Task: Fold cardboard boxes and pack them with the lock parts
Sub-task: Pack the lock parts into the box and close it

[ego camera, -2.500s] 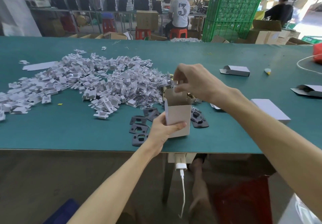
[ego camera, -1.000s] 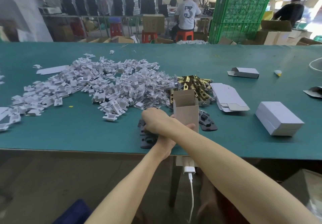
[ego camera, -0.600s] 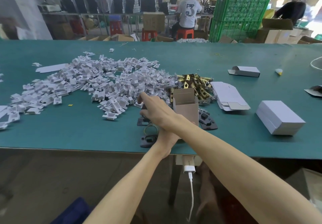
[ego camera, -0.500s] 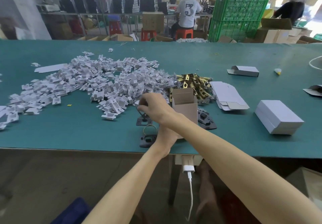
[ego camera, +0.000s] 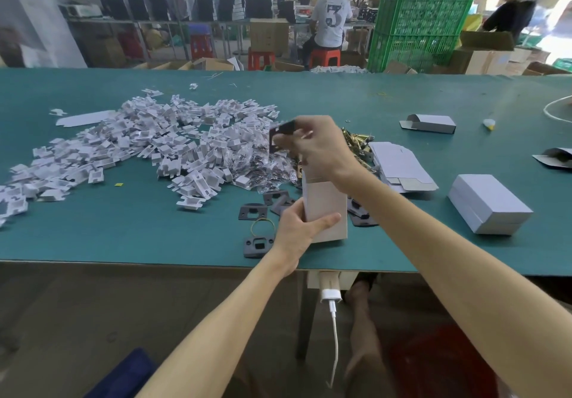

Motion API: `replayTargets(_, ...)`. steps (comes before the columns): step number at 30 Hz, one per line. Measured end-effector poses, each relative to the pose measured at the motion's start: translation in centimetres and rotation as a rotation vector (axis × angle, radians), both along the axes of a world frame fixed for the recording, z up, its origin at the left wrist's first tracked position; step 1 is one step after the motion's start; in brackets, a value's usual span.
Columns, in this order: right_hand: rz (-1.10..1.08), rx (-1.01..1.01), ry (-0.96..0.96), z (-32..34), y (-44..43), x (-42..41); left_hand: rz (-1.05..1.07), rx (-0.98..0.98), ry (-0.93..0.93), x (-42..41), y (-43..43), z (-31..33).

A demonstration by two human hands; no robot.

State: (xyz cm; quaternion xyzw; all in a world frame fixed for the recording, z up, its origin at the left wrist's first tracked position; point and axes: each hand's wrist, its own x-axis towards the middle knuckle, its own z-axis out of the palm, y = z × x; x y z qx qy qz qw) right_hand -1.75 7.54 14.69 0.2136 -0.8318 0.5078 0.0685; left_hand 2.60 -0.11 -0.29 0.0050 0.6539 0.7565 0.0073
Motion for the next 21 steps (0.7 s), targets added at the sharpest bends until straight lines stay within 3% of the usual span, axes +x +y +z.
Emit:
replayTargets(5, -0.106, 0.203, 0.153, 0.7, 2.9, -0.9, -0.011, 0.044, -0.011, -0.1, 0.0, 0.0)
replayTargets(12, -0.097, 0.672, 0.259, 0.1, 5.2, -0.9, -0.015, 0.039, 0.002, -0.2, -0.1, -0.3)
replayTargets(18, -0.044, 0.906, 0.383, -0.5, 5.4, 0.1, -0.009, 0.024, -0.006, -0.2, 0.0, -0.3)
replayTargets(21, 0.007, 0.950, 0.334, -0.8, 5.4, 0.1, -0.013, 0.033, -0.003, -0.3, 0.0, -0.4)
